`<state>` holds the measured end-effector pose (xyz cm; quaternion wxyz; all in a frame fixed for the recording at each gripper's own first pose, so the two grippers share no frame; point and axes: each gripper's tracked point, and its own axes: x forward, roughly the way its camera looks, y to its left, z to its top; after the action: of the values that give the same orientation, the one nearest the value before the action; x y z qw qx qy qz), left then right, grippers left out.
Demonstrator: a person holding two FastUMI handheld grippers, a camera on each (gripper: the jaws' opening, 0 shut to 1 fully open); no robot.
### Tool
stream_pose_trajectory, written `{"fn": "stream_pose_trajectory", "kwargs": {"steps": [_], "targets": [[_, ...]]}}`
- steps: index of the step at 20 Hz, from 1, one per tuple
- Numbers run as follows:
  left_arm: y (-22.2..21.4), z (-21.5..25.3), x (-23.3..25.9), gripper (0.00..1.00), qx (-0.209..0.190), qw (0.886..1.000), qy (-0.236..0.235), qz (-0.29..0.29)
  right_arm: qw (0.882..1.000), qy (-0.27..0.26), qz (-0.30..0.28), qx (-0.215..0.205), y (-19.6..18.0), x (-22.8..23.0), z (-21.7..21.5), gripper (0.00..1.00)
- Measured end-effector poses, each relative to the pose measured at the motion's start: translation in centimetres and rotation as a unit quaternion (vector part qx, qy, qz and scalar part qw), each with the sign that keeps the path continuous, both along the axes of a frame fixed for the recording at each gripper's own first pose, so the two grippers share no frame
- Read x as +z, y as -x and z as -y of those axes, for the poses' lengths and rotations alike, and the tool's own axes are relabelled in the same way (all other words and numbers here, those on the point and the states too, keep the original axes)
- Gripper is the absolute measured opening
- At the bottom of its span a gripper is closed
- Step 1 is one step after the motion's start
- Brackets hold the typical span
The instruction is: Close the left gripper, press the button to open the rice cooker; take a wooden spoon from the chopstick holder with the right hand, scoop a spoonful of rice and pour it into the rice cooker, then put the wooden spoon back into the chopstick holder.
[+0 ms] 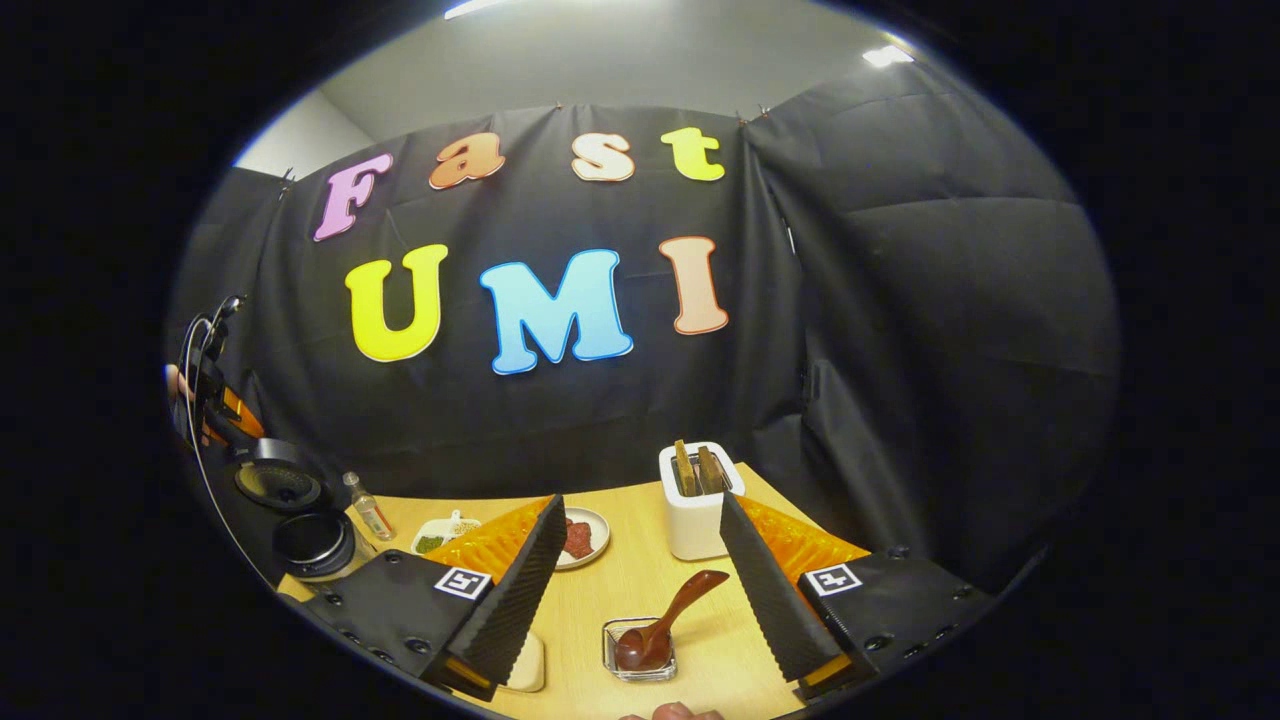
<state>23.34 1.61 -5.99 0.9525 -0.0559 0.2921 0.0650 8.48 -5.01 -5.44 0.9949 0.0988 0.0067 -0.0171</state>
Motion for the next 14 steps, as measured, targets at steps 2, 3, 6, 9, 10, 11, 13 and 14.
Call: {"fn": "stream_pose_trajectory", "kwargs": {"steps": [2, 3, 6, 9, 10, 11, 13, 14], "targets": [[1.3, 0.8, -2.1, 0.95, 0.012, 0.999, 0.032, -0.021, 1.000, 0.000, -0.011, 0.011, -0.3, -0.9, 0.0, 0.98], [1.7, 1.2, -3.4, 0.95, 0.014, 0.999, 0.040, -0.032, 1.000, -0.005, -0.014, 0.017, -0.4, -1.1, 0.0, 0.98], [3.0, 2.2, -6.4, 0.95, 0.001, 0.998, 0.020, -0.056, 0.999, -0.015, -0.023, 0.025, -0.8, -1.8, -0.1, 0.98], [4.0, 2.7, -8.7, 0.95, -0.004, 0.996, -0.007, -0.086, 0.999, -0.023, -0.030, 0.033, -1.1, -2.4, -0.3, 0.98], [4.1, 2.8, -9.5, 0.96, -0.003, 0.995, -0.008, -0.094, 0.999, -0.024, -0.032, 0.035, -1.1, -2.6, -0.3, 0.98], [4.1, 3.1, -10.6, 0.96, -0.002, 0.995, -0.006, -0.103, 0.998, -0.024, -0.034, 0.037, -1.1, -2.8, -0.3, 0.98], [4.0, 3.4, -12.2, 0.95, 0.007, 0.994, 0.005, -0.112, 0.998, -0.021, -0.042, 0.038, -1.0, -3.5, 0.0, 0.98], [4.2, 3.3, -12.7, 0.95, 0.013, 0.993, 0.012, -0.114, 0.998, -0.020, -0.045, 0.039, -0.9, -3.8, 0.1, 0.98]]}}
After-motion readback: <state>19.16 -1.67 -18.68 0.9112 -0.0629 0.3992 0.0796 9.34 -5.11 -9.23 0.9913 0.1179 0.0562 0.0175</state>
